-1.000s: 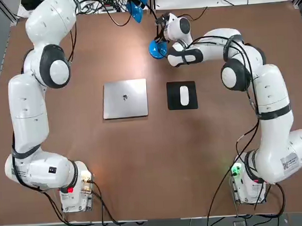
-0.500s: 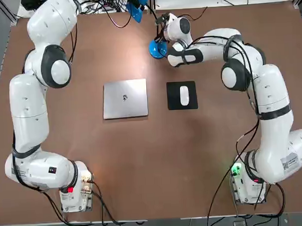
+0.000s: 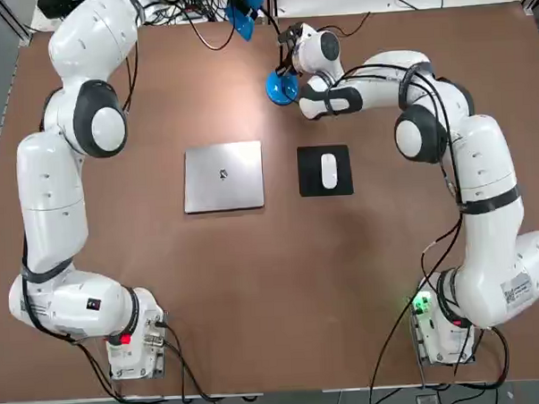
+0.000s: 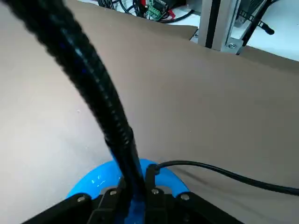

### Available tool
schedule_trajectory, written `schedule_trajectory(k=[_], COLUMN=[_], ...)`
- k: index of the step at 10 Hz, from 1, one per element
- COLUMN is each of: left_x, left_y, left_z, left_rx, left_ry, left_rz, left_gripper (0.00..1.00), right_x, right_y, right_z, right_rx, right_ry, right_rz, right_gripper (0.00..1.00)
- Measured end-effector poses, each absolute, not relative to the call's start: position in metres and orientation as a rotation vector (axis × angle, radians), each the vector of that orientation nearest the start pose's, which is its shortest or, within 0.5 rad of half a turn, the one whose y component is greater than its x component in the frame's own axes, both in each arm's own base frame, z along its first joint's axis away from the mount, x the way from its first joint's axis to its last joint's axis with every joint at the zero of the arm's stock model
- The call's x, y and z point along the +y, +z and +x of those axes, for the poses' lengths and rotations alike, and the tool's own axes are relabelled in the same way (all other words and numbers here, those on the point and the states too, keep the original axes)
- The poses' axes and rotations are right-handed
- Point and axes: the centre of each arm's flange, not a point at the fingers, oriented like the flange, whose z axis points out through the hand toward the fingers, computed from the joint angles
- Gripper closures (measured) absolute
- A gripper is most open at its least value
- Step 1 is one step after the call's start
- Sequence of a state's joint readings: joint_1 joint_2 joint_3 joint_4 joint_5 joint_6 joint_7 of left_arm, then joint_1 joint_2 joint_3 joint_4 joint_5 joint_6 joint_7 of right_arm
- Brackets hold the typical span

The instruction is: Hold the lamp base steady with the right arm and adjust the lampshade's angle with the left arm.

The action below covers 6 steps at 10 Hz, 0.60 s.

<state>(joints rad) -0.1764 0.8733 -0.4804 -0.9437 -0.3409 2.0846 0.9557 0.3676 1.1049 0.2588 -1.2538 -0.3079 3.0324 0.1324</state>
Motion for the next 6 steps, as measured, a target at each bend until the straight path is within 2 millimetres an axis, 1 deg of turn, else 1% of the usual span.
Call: schedule_trajectory(k=[1,2,4,5,6], left_x=[-0.3656,-0.3657,-0.3654,-0.3654,-0.3651], left_y=[0.4284,0.4272,0.4259,0.4258,0.4255], left_z=[0.7088,0.7088,0.7092,0.7092,0.7094], left_rx=[-1.475,-1.475,-1.479,-1.479,-1.479], left_ry=[0.582,0.58,0.58,0.58,0.58], left_rz=[2.001,2.001,1.999,1.999,2.0], left_gripper=[0.2,0.21,0.3,0.32,0.38], right_x=[0.4197,0.4197,0.4197,0.4197,0.4197], right_y=[0.1764,0.1764,0.1764,0.1764,0.1764], right_z=[0.6651,0.6651,0.665,0.665,0.665], right_rx=[-0.752,-0.752,-0.752,-0.753,-0.753], right_ry=[-0.917,-0.917,-0.917,-0.917,-0.917], right_rz=[-2.594,-2.594,-2.594,-2.594,-2.594], right_gripper=[0.85,0.85,0.85,0.85,0.85])
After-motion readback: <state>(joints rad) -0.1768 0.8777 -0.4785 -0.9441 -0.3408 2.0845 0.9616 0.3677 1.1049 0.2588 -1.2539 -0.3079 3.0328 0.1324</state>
